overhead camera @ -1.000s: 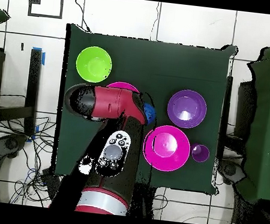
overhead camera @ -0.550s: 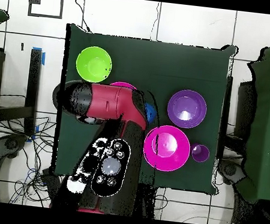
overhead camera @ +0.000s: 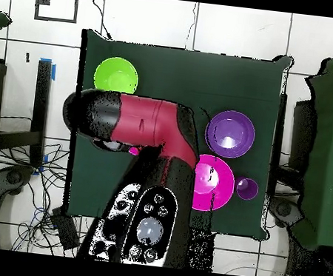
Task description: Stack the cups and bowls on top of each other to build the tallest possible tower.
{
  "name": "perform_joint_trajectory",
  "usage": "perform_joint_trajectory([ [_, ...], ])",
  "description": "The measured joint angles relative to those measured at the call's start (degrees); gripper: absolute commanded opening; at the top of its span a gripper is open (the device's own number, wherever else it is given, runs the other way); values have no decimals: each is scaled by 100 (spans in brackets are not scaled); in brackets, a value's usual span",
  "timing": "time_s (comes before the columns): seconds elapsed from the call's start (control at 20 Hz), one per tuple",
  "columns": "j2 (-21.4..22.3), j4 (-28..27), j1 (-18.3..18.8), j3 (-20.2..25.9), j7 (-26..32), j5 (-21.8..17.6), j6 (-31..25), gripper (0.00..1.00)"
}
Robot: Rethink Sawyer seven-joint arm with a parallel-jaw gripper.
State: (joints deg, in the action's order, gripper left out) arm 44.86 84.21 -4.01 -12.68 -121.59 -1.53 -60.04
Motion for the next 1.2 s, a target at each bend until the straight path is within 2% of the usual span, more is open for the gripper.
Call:
perform_joint_trajectory([
  [0.2,127,43,331,68,2,-12,111,100],
  [0.25,210,104,584,140,38,-85,236,100],
  [0.4,295,178,895,240,144,-203,373,100],
  [0.5,404,282,1367,394,411,-395,527,100],
  [0.65,483,370,1817,545,756,-563,627,100],
  [0.7,531,452,2259,705,1136,-700,735,100],
  [0.85,559,534,2703,867,1552,-816,854,100],
  [0.95,555,656,3351,1108,2173,-973,1055,100],
  [1.2,561,960,4099,1426,2737,-1056,1358,100],
])
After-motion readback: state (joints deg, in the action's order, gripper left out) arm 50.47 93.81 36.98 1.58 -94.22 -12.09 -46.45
